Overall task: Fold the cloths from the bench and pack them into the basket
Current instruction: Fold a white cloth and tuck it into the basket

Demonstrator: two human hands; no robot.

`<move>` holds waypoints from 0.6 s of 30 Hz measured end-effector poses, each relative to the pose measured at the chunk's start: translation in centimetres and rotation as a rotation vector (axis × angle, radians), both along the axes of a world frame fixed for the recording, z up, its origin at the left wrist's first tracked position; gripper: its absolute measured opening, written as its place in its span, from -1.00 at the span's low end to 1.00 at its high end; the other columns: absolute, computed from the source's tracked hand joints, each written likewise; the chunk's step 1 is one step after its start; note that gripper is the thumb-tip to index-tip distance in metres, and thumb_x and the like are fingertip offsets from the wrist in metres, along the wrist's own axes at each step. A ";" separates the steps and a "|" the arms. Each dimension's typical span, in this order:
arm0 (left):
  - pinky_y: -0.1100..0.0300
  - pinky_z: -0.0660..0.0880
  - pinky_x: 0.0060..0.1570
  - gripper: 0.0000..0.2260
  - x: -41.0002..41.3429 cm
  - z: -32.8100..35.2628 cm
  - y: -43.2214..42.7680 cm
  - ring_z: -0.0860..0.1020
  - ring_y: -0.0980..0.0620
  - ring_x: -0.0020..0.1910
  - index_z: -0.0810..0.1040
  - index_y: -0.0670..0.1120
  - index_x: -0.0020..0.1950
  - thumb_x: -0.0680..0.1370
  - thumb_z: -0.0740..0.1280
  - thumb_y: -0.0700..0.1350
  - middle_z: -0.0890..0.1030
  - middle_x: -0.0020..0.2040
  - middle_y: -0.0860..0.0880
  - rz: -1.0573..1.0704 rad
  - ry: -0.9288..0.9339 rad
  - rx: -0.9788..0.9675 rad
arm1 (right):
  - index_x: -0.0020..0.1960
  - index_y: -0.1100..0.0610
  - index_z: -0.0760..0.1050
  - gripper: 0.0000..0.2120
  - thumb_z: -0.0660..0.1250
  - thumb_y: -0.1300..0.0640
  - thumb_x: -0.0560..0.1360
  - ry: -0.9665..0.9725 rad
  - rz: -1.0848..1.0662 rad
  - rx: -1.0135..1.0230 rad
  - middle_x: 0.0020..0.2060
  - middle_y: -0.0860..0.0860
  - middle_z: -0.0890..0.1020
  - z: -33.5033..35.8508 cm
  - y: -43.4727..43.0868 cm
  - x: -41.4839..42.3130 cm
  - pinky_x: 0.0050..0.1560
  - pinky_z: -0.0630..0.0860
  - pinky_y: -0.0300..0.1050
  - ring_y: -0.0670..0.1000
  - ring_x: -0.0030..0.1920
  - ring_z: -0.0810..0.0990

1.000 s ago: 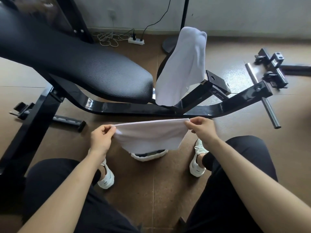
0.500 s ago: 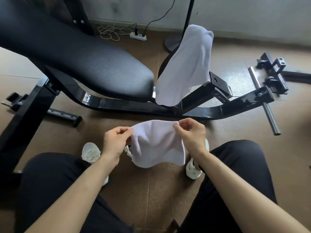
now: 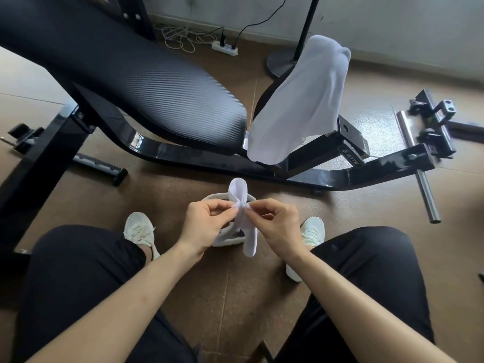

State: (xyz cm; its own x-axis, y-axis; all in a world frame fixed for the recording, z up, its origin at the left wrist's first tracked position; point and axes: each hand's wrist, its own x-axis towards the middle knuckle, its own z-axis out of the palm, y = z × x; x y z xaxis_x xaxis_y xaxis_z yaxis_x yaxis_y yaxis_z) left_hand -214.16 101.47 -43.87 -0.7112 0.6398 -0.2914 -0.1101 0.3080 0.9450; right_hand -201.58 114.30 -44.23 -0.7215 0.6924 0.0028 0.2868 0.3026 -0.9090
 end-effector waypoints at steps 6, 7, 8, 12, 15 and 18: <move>0.04 0.66 0.04 -0.89 0.0 0.1 -0.1 0.72 0.07 -0.05 0.72 0.03 -0.01 0.50 0.52 -0.16 0.75 -0.09 0.04 0.021 -0.007 0.042 | 0.07 0.09 0.74 -0.83 0.46 0.24 0.52 0.023 0.071 0.042 -0.07 -0.14 0.69 -0.6 -0.8 -0.3 -0.07 0.59 -0.26 -0.11 -0.03 0.66; 0.11 0.66 -0.01 -0.87 0.0 0.2 -0.2 0.71 0.10 -0.06 0.72 0.01 0.00 0.47 0.54 -0.13 0.75 -0.08 0.05 0.015 -0.008 0.056 | 0.08 0.08 0.73 -0.79 0.41 0.28 0.51 0.009 0.095 0.026 -0.06 -0.12 0.67 -0.6 -0.8 -0.3 -0.11 0.56 -0.28 -0.09 -0.04 0.63; 0.21 0.64 -0.07 -0.82 0.0 0.3 -0.3 0.71 0.15 -0.07 0.71 -0.01 0.02 0.44 0.56 -0.11 0.75 -0.07 0.06 0.006 0.005 0.063 | 0.09 0.06 0.73 -0.74 0.37 0.29 0.50 -0.005 0.129 0.012 -0.06 -0.10 0.65 -0.6 -0.9 -0.3 -0.14 0.54 -0.28 -0.07 -0.05 0.61; 0.37 0.57 -0.19 -0.84 -0.3 0.5 -0.7 0.69 0.23 -0.12 0.70 -0.01 0.00 0.45 0.56 -0.16 0.72 -0.12 0.14 -0.057 0.142 0.064 | 0.06 0.06 0.73 -0.68 0.32 0.34 0.47 0.014 0.142 -0.003 -0.06 -0.07 0.65 -0.4 -0.7 -0.1 -0.12 0.61 -0.13 -0.02 -0.06 0.63; 0.37 0.55 -0.18 -0.88 -1.0 0.3 -1.1 0.66 0.23 -0.14 0.71 0.04 -0.03 0.49 0.53 -0.16 0.70 -0.18 0.24 -0.095 0.209 0.030 | 0.00 0.06 0.69 -0.75 0.41 0.34 0.44 0.014 -0.042 0.062 -0.06 -0.07 0.64 -0.6 0.9 0.1 -0.06 0.63 0.02 -0.04 -0.09 0.64; 0.33 0.55 -0.13 -0.86 -1.5 0.3 -1.6 0.64 0.21 -0.13 0.71 0.04 -0.03 0.50 0.52 -0.20 0.69 -0.18 0.24 -0.160 0.227 0.025 | 0.36 -0.02 0.50 -0.45 0.55 0.19 0.42 -0.136 0.007 0.040 0.25 -0.12 0.53 -0.7 3.3 0.4 0.16 0.53 -0.26 -0.11 0.17 0.56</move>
State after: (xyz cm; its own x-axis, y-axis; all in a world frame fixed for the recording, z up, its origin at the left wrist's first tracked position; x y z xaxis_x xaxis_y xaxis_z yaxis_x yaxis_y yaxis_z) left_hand -215.70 99.88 -43.55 -0.6457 0.7543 -0.1188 0.1535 0.2806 0.9475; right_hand -201.17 117.57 -44.94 -0.7220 0.6886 -0.0678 0.4043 0.3403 -0.8489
